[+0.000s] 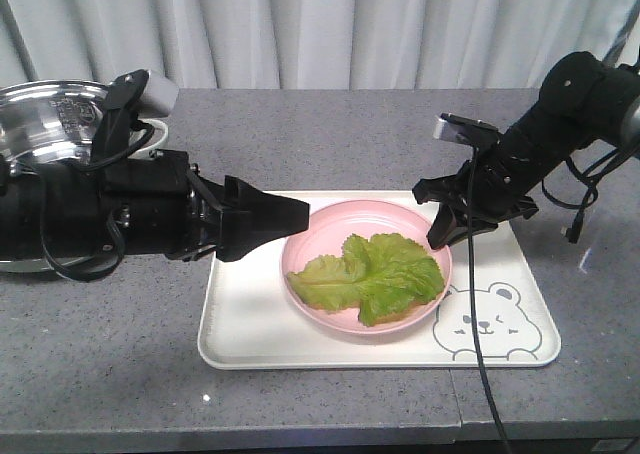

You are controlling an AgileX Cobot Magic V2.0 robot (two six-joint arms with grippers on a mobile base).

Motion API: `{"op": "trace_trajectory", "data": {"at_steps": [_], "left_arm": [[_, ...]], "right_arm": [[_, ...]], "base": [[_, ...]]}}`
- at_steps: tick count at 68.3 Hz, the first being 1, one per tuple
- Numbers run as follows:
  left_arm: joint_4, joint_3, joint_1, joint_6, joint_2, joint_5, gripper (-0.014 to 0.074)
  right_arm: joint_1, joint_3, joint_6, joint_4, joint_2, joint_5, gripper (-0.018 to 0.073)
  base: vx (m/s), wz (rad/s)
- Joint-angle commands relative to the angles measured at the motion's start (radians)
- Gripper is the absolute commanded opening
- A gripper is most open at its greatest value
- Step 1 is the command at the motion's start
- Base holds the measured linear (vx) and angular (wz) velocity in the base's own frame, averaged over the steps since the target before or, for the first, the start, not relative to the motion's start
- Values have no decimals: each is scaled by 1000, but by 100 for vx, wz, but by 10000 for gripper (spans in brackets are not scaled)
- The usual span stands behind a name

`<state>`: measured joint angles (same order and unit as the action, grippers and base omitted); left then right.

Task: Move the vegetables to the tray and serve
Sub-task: 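Set the pink plate onto the tray center and open the right gripper, then lower both grippers to the tray's near corners to grip its edges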

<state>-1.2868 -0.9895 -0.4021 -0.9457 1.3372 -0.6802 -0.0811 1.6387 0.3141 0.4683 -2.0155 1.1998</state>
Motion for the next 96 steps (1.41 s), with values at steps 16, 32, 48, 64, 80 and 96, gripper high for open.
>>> {"op": "trace_trajectory", "data": {"at_steps": [16,32,48,64,80,96], "left_arm": [[-50,-26,-5,-3,-28,4,470],[-50,-26,-5,-3,-28,4,470],[-50,-26,-5,-3,-28,5,470],[9,-26,-5,-1,-29,-23,470],[367,-26,27,272,-31,-73,470],[886,-26,37,779,-20,-89,470]], "right_arm": [[1,27,20,-18,94,-23,321],[1,27,2,-101,263,6,327],[2,-90,-21,-116,485,-52,327],[3,-326,-45,-213,677,-164,327],[74,-411,-116,-296,706,-164,327],[243,-466,-72,-238,693,-105,327]], "base": [[0,0],[0,0],[0,0],[0,0],[0,0],[0,0]]}}
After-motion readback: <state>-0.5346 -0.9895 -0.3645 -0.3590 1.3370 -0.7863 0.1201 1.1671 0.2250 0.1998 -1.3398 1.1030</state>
